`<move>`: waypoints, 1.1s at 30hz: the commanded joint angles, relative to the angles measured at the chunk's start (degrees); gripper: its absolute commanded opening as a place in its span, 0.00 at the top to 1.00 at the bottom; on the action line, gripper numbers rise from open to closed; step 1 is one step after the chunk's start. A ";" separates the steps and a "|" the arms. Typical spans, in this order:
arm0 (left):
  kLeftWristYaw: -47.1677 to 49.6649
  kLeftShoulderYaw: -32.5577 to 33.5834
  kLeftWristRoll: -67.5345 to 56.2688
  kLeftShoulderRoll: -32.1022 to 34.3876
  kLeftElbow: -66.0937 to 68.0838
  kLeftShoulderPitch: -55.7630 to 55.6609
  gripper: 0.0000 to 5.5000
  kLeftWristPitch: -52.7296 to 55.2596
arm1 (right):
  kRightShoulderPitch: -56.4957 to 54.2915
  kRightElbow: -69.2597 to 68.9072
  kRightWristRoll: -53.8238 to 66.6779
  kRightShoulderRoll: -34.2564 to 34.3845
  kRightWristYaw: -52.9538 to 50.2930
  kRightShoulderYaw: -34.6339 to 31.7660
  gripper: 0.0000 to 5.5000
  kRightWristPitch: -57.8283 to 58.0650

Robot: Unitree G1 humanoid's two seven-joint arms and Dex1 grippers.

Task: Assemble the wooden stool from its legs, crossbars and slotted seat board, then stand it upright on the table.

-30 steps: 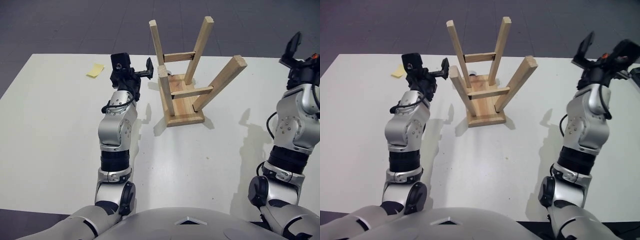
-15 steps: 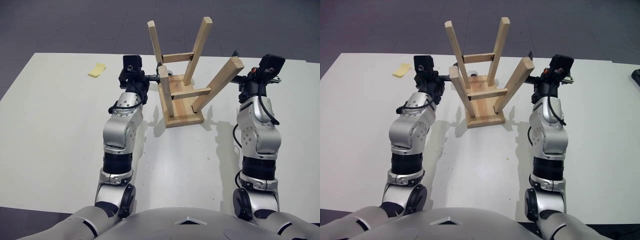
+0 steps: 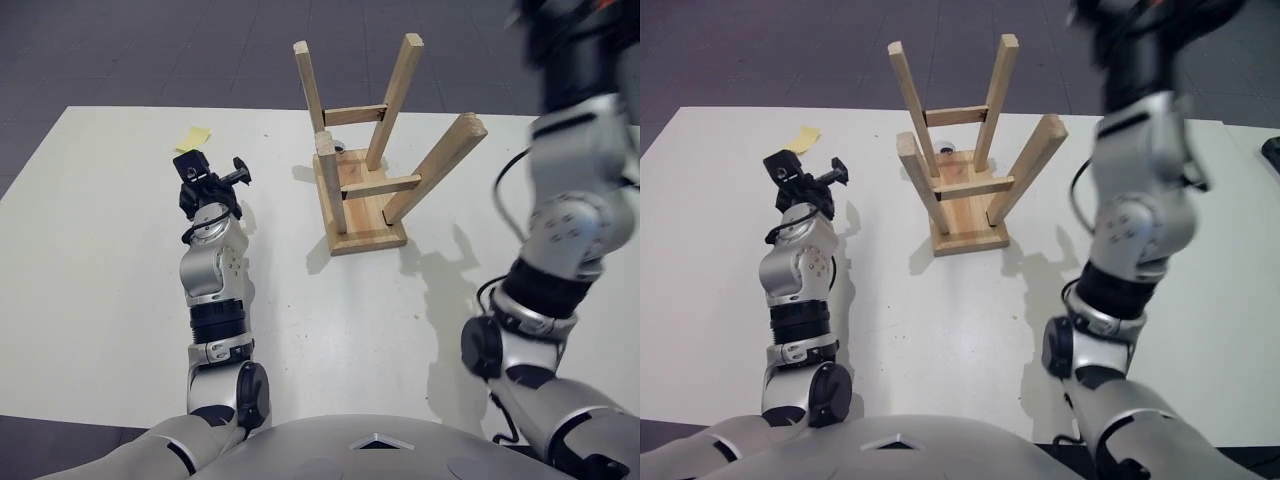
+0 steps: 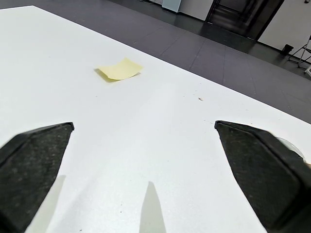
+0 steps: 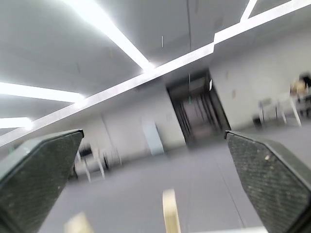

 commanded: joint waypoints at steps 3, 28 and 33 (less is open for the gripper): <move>-0.67 -0.84 -0.83 0.25 2.43 -1.67 0.02 0.87 | 9.36 15.20 -8.85 1.85 0.82 5.08 0.02 -1.88; -6.18 -9.33 1.68 1.17 0.10 3.15 0.02 5.99 | 15.98 -16.05 -3.74 -7.75 8.16 1.73 0.02 4.98; -6.46 -10.42 2.14 1.47 -0.42 3.36 0.02 7.03 | 19.65 -14.97 -3.70 -4.84 6.49 3.02 0.13 7.43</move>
